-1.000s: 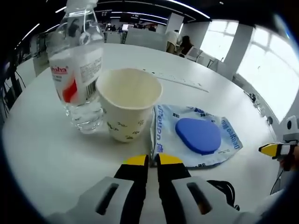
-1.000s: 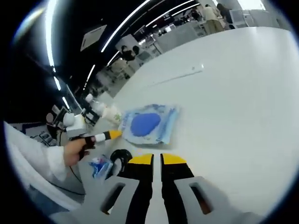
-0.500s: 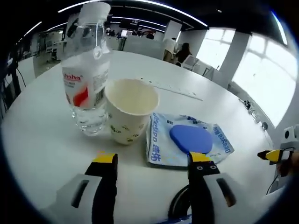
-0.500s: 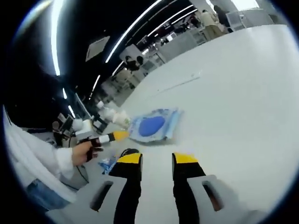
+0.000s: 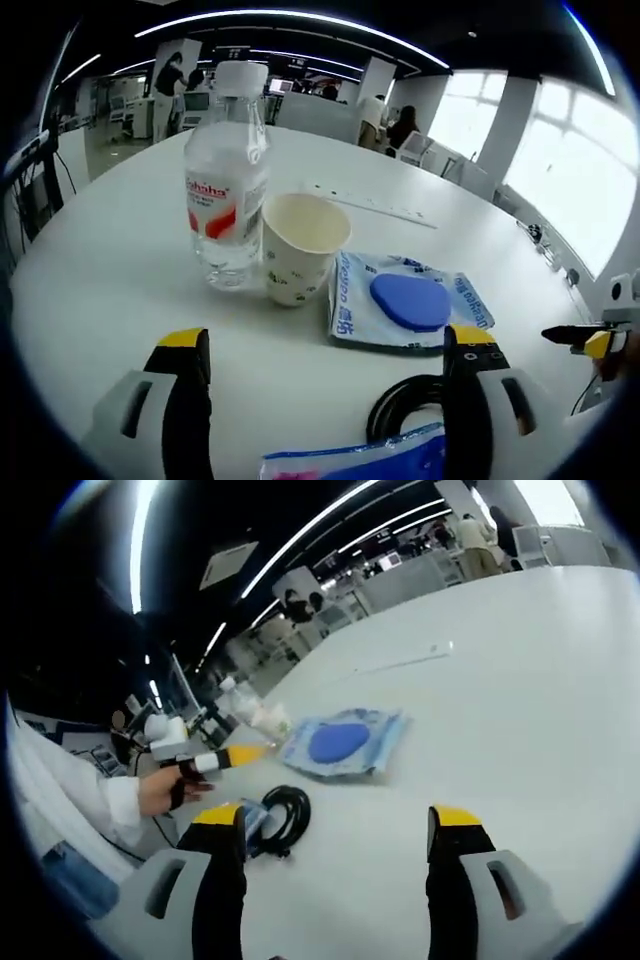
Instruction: Arrange the tabletop items into an orderly group along one side of the table until the central work area is clear of visible clutter.
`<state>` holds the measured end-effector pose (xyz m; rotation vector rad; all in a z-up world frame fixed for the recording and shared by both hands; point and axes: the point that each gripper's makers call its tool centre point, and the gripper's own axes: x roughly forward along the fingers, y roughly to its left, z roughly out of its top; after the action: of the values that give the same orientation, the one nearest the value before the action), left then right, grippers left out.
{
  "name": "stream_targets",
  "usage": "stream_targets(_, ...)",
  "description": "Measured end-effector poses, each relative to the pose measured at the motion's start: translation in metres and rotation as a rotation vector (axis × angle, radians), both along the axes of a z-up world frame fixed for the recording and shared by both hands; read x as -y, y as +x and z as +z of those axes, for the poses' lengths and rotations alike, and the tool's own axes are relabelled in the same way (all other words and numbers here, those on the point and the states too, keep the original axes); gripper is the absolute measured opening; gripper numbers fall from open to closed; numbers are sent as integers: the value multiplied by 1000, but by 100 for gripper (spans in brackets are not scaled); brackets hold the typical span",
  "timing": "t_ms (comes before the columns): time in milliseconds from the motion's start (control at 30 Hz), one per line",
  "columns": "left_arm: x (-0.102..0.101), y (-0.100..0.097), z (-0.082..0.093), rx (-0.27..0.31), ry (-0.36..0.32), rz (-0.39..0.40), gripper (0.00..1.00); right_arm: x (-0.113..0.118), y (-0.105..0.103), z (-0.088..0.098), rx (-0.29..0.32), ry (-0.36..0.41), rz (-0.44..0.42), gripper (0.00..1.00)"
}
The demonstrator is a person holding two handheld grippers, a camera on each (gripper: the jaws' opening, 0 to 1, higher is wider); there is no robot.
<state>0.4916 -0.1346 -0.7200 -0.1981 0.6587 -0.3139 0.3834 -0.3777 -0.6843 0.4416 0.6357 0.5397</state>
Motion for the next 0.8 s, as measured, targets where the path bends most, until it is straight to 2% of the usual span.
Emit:
stream_targets(233,-15,-22,3,-9,35,-19,98,-2,-15,3,-6,9,2,72)
stream_targets(267,-16,-23,4,-1,38,-22,95,-3,-17,3,-7,10,2,72)
stream_targets(300,-19,-25,9,41,42,-28,93,-4,-20,3,-10,11,5,72)
stream_targets(333,-22,-29,9,41,45,-24,93,-5,-22,3,-12,11,8,72)
stream_targets(800,-60,-82,6,0,47,40,93,-23,-46,2,-25,0,51,71)
